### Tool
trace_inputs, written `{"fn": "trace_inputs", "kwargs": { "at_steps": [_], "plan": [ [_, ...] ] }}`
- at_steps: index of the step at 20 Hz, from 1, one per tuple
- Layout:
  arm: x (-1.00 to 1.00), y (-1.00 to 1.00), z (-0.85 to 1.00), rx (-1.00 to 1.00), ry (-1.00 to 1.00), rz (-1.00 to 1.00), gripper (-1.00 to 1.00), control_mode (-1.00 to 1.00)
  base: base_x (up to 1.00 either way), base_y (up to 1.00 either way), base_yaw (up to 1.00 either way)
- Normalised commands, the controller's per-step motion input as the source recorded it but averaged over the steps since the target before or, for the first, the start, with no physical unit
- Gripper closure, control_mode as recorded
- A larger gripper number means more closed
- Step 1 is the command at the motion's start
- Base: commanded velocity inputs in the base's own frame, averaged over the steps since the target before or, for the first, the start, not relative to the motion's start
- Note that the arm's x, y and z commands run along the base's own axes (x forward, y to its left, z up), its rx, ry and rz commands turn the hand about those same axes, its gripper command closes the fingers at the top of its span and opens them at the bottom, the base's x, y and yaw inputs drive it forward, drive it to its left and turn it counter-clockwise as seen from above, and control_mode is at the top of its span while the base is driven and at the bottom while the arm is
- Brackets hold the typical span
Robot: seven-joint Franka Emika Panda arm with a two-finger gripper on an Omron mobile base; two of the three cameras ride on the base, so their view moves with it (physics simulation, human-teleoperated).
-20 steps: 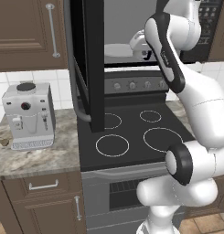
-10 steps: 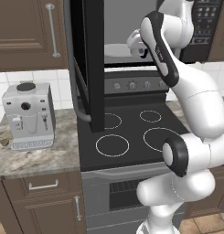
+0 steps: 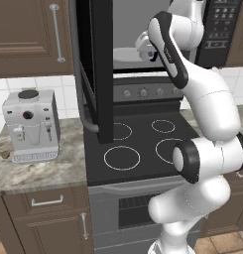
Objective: Pick the mug from the counter and place it inside the microwave. Then close the microwave.
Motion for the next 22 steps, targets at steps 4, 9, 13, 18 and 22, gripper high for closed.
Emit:
{"fn": "trace_inputs", "kwargs": {
  "at_steps": [4,9,13,18,22],
  "plan": [
    [0.09,0.04,-0.04,0.00,0.04,0.00,1.00,-1.00,0.00,0.00,0.00],
    [0.03,0.03,-0.01,0.00,0.01,0.00,1.00,-1.00,0.00,0.00,0.00],
    [0.01,0.07,0.00,0.00,0.00,0.00,1.00,-1.00,0.00,0.00,0.00],
    [0.03,0.07,0.00,0.00,0.00,0.00,1.00,-1.00,0.00,0.00,0.00],
    [0.14,0.04,0.00,0.00,0.00,0.00,1.00,-1.00,0.00,0.00,0.00]
  ]
}}
